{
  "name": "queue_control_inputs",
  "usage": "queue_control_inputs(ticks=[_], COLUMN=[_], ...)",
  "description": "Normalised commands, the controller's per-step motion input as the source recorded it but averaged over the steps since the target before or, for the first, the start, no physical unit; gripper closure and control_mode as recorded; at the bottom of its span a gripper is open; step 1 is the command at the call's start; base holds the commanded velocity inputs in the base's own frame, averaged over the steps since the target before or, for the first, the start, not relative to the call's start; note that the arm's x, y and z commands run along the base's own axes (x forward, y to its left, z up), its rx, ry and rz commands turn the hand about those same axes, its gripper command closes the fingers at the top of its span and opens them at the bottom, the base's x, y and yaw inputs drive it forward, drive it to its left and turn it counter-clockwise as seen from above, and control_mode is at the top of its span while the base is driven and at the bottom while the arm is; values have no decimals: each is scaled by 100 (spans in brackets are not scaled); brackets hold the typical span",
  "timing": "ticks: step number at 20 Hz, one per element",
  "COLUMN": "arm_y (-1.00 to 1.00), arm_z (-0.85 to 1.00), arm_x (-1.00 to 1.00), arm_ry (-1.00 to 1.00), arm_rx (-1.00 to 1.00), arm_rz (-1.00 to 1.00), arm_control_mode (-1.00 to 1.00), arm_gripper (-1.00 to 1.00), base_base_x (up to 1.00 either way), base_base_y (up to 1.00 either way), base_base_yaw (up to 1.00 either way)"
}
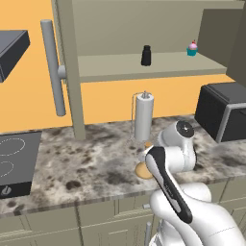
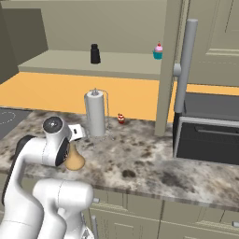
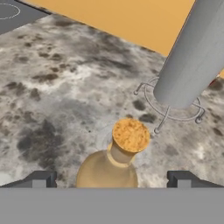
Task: Pick the shaker and oil and vinegar bottle from the counter and place them in the cabinet.
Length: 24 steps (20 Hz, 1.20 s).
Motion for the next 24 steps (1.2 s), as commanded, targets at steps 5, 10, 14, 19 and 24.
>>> queue_control_inputs(ticks=[5, 10, 14, 19, 24], arm_y=[0, 0, -1, -2, -3], arm_z=[-10, -12, -17, -7, -8], arm_x=[3, 15, 3, -5, -18], arm_ry=[0, 0, -2, -5, -6], arm_rx=[0, 0, 0, 0, 1], arm_rz=[-4, -6, -3, -1, 0], arm_control_mode=[-100, -100, -100, -100, -100], arm_gripper=[-100, -100, -100, -100, -100], base_base_x=[0, 0, 0, 0, 0], base_base_y=[0, 0, 0, 0, 0], base_base_yaw=[0, 0, 0, 0, 0])
